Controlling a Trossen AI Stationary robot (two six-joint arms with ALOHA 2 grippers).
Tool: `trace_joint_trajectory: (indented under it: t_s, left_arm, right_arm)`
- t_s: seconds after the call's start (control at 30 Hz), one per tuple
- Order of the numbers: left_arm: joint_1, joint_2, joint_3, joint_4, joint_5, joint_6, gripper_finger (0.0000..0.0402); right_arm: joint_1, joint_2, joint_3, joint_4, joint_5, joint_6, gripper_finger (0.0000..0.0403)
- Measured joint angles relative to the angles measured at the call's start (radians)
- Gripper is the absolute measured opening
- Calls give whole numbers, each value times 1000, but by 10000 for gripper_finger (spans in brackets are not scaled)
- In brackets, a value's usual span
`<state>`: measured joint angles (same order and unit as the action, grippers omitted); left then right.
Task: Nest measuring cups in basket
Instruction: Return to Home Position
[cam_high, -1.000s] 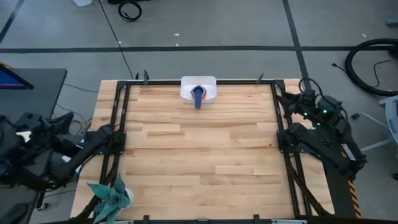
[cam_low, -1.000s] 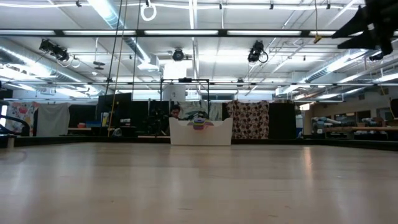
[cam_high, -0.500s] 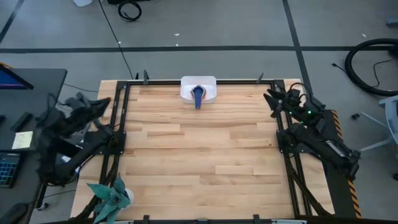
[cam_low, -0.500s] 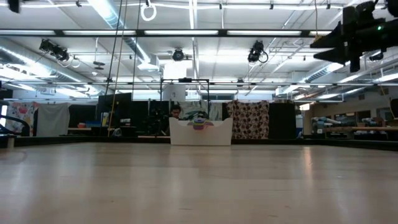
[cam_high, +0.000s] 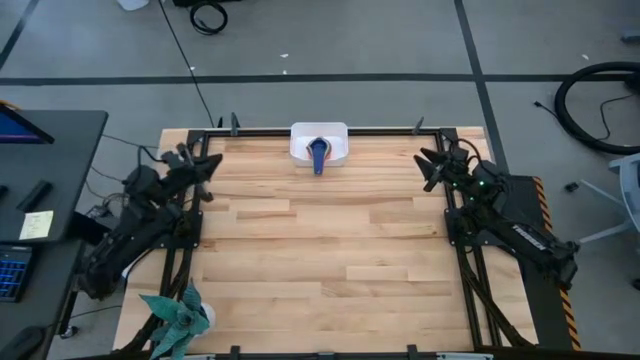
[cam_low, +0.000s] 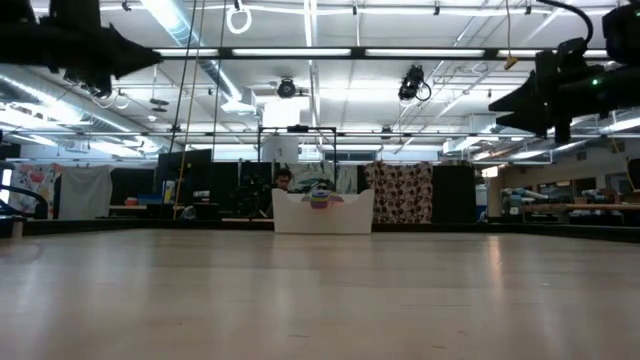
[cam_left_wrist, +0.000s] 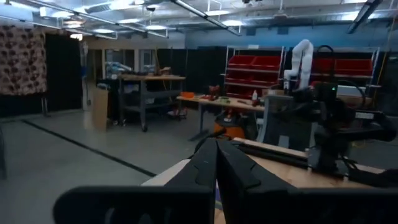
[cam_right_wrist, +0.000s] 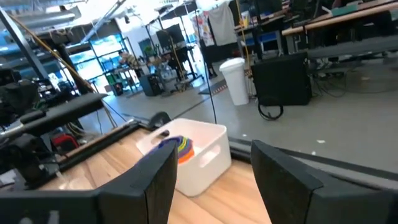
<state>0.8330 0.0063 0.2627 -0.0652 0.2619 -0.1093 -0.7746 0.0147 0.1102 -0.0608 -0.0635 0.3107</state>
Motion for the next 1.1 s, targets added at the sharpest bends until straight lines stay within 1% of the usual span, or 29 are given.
trace_joint_trajectory:
  t_s: [0.07, 0.13, 0.27, 0.33, 0.43, 0.53, 0.7, 1.0, 1.1]
  left_arm:
    - [0, 0, -61, 66, 5, -14, 9]
    - [0, 0, -114, 98, 5, -39, 9]
    - [0, 0, -195, 190, 6, -62, 9]
    - [0, 0, -221, 212, 6, -61, 9]
    - [-1, 0, -249, 213, 6, -55, 9]
    - [-1, 0, -254, 166, 6, -30, 9]
    - [-1, 0, -254, 151, 5, 23, 9]
    - [-1, 0, -254, 148, 5, 15, 9]
    - [-1, 0, -254, 147, 5, -27, 9]
  right_arm:
    - [0, 0, -20, 9, 0, 1, 209]
    - [0, 0, -47, 26, 6, 0, 209]
    - [0, 1, -92, 50, 74, -1, 209]
    - [-1, 17, -104, 96, 101, -46, 209]
    - [-1, 38, -103, 107, 126, -146, 209]
    - [-1, 58, -103, 106, 124, -200, 209]
    - [-1, 80, -103, 105, 115, -145, 209]
    - [-1, 82, -102, 105, 111, -72, 209]
    - [-1, 82, -102, 105, 111, -55, 209]
